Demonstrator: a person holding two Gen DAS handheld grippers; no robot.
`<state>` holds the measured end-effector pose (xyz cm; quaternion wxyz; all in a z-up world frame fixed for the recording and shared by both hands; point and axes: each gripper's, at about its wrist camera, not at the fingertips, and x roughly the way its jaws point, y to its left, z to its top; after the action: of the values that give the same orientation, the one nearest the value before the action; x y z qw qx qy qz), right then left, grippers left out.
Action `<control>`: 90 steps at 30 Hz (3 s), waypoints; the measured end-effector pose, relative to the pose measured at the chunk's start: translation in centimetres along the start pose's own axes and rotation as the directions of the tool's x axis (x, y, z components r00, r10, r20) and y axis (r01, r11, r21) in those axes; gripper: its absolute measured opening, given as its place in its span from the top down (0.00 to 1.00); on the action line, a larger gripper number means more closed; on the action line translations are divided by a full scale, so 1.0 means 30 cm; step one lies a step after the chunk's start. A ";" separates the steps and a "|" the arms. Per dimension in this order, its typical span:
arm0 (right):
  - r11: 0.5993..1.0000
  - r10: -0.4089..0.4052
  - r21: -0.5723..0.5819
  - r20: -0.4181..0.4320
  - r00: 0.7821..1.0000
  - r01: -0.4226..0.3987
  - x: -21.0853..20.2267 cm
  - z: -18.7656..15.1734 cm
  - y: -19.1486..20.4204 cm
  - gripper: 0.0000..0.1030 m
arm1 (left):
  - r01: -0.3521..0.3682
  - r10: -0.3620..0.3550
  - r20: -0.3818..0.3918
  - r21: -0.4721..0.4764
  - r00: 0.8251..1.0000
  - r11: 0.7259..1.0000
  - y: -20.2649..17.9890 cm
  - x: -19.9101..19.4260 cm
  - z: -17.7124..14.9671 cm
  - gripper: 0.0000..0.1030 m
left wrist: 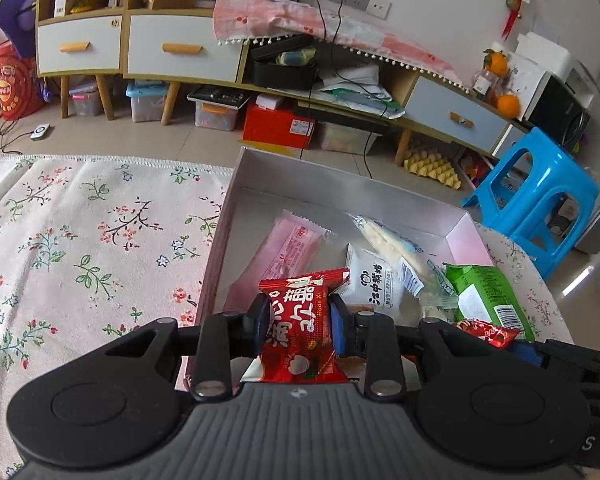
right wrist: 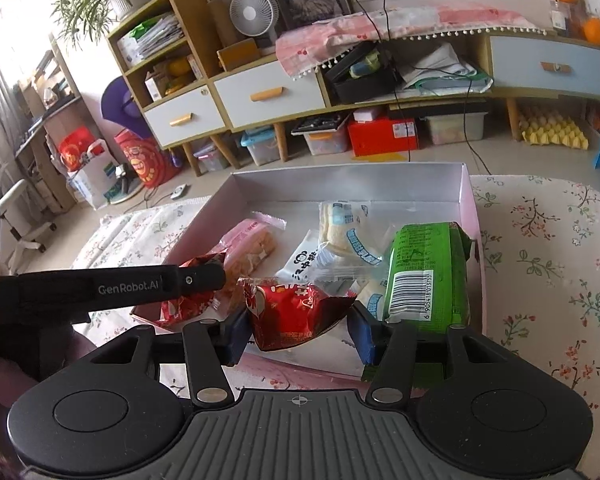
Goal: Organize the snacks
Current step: 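Carry both red packets over the pink box, lower them in and open both tools, then withdraw both tools from the box toward the remaining snacks, then grasp the white chocolate-biscuit tube with the right tool while the left tool grasps the gold bar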
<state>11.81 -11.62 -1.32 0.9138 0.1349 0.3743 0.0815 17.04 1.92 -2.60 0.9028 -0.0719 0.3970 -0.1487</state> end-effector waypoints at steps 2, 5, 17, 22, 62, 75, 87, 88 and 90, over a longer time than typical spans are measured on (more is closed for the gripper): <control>1.000 0.001 0.000 0.000 1.000 -0.001 -0.001 0.004 0.000 0.50 | 0.001 -0.001 0.001 -0.005 1.000 1.000 0.006 -0.002 0.003 0.72; 1.000 0.003 -0.005 0.001 1.000 -0.003 -0.001 0.005 0.002 0.45 | 0.003 -0.003 0.001 -0.008 1.000 1.000 0.006 -0.005 0.006 0.72; 0.999 0.048 0.001 0.006 0.999 -0.048 -0.010 0.015 0.012 0.37 | 0.017 -0.017 0.019 -0.026 1.000 1.000 0.008 -0.016 0.015 0.59; 0.998 0.067 0.001 0.013 0.998 -0.067 -0.019 0.022 0.018 0.37 | 0.021 -0.021 0.026 -0.031 0.999 0.999 0.008 -0.024 0.016 0.56; 0.993 0.026 -0.115 -0.009 1.000 -0.027 -0.293 -0.119 0.015 0.12 | -0.102 0.108 -0.033 0.139 0.994 0.985 -0.034 -0.265 -0.189 0.01; 0.969 -0.076 -0.240 -0.081 0.994 0.054 -0.319 -0.256 -0.032 0.12 | -0.036 0.061 -0.131 0.186 0.989 0.982 -0.075 -0.288 -0.332 0.01; 0.960 -0.146 -0.265 -0.187 0.972 0.093 -0.279 -0.322 -0.045 0.12 | 0.037 0.035 -0.255 0.270 0.966 0.962 -0.159 -0.253 -0.432 0.12; 0.962 -0.141 -0.259 -0.199 0.970 0.087 -0.274 -0.324 -0.045 0.12 | 0.039 0.035 -0.260 0.272 0.965 0.962 -0.160 -0.252 -0.436 0.14; 0.967 -0.128 -0.242 -0.222 0.967 0.072 -0.267 -0.327 -0.049 0.12 | 0.039 0.036 -0.267 0.270 0.963 0.962 -0.158 -0.249 -0.438 0.18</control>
<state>-0.69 -13.20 -3.18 0.8754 -0.0028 0.4742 0.0936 1.54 -0.28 -5.09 0.8415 0.0738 0.4918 -0.2112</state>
